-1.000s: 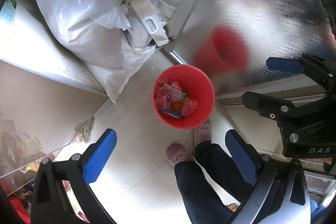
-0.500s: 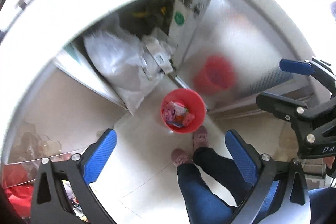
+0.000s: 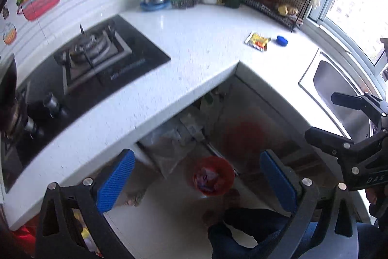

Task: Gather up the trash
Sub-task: 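Open the right gripper to drop the scoop and raise both tools, then move both tools over the yellow yeast packet and blue cap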

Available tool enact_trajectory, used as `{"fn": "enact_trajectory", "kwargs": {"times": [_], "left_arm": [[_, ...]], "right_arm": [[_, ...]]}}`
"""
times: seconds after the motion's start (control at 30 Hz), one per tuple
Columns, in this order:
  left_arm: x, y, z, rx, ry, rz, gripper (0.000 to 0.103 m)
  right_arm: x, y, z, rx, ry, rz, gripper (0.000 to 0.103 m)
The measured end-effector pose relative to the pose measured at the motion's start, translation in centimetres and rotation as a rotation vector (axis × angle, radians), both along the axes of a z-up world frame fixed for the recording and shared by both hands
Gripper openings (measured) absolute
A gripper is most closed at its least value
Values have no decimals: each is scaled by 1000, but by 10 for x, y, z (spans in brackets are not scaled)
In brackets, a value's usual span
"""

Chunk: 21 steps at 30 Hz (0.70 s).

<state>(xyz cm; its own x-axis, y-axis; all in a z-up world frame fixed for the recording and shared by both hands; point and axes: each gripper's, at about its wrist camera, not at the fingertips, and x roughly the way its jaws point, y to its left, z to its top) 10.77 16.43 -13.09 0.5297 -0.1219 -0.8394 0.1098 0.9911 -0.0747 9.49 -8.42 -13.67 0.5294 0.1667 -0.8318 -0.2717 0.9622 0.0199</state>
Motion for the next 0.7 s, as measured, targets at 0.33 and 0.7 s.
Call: {"fn": "enact_trajectory", "kwargs": {"times": [0.33, 0.7], "left_arm": [[19, -9, 45, -23, -68, -31, 102], [56, -32, 51, -37, -85, -98, 102]], "right_arm": [[5, -6, 37, 22, -78, -39, 102], [26, -28, 52, 36, -114, -74, 102]]}}
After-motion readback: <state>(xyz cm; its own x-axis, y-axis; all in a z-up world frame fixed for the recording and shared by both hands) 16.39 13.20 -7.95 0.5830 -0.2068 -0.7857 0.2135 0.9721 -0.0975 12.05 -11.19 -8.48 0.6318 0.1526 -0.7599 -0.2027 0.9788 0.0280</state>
